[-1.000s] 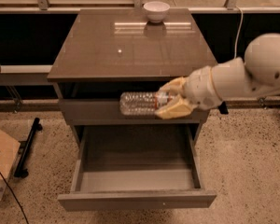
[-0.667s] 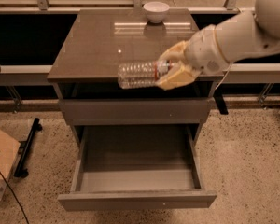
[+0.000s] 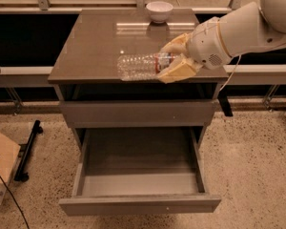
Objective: Pick water bottle from middle drawer and place on counter
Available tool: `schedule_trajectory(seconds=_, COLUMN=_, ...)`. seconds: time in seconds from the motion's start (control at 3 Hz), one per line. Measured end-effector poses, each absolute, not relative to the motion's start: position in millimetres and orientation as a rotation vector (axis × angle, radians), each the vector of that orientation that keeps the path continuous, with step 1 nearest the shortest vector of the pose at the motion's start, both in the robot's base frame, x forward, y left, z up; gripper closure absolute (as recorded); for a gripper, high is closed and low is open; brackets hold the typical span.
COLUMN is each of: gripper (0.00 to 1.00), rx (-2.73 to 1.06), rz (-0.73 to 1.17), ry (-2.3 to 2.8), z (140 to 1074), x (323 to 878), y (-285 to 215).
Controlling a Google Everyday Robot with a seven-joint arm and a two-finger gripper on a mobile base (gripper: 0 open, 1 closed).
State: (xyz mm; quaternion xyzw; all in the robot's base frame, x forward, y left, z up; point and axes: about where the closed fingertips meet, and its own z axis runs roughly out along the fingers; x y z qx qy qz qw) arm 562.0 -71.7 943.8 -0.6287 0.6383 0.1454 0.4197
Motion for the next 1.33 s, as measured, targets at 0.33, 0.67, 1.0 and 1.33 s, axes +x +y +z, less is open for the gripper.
schedule_trajectory(seconds=0.33, gripper=1.00, rx=-1.538, rz=0.303, ry=1.603, z=952.8, x=585.4, y=-73.4)
schedule_trajectory(seconds=0.67, gripper=1.00, rx=-1.508, rz=0.232, ry=1.631, z=962.0, x=624.3, y=-81.1)
schedule_trajectory(seconds=1.0, gripper=1.00, rx=-1.486, rz=0.197, ry=1.665, z=962.1, x=666.5, y=-83.2)
schedule_trajectory(seconds=1.33, gripper=1.00, rx=-1.463, rz=0.196, ry=1.716, z=949.0, x=703.6, y=-81.4)
